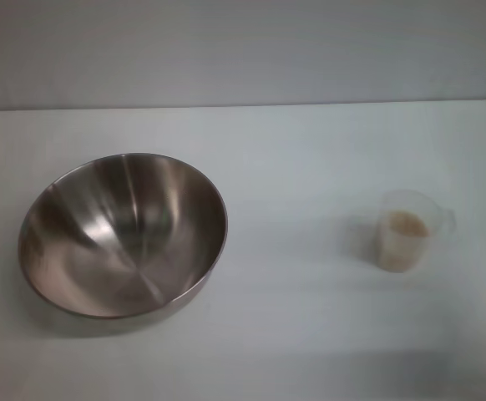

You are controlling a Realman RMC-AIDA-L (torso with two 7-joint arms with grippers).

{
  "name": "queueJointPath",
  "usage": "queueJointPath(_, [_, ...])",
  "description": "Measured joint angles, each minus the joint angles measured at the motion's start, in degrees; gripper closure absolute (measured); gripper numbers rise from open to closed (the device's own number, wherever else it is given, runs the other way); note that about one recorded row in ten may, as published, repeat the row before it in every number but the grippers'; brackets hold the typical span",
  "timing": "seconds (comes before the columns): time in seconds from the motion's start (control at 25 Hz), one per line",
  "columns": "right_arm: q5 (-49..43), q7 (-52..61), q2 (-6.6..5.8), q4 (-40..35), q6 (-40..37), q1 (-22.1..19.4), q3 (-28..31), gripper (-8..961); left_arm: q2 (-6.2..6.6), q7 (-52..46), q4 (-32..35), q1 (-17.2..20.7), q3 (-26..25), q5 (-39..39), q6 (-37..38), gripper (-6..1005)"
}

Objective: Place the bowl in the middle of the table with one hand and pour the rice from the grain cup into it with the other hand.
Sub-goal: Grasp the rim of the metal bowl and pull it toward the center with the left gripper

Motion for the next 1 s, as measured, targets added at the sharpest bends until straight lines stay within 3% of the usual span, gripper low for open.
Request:
queueJointPath(0.68, [-0.05,0.00,0.09,0.00,-0.01,-0.05,0.00,223,-0.06,0.28,-0.03,0.06,-0.64,0.01,0.01,171])
queueJointPath(0.88, [-0.21,0.00,0.09,0.00,-0.15,0.02,0.00,223,-0.13,7.12,-0.97,0.05,-2.17,-0.03,0.25,171])
queueJointPath(1.0, [-0.24,0.00,0.09,0.00,-0.73,0.02,0.00,223,-0.56,15.67,-6.74,1.43,-2.87,-1.12,-1.50,171])
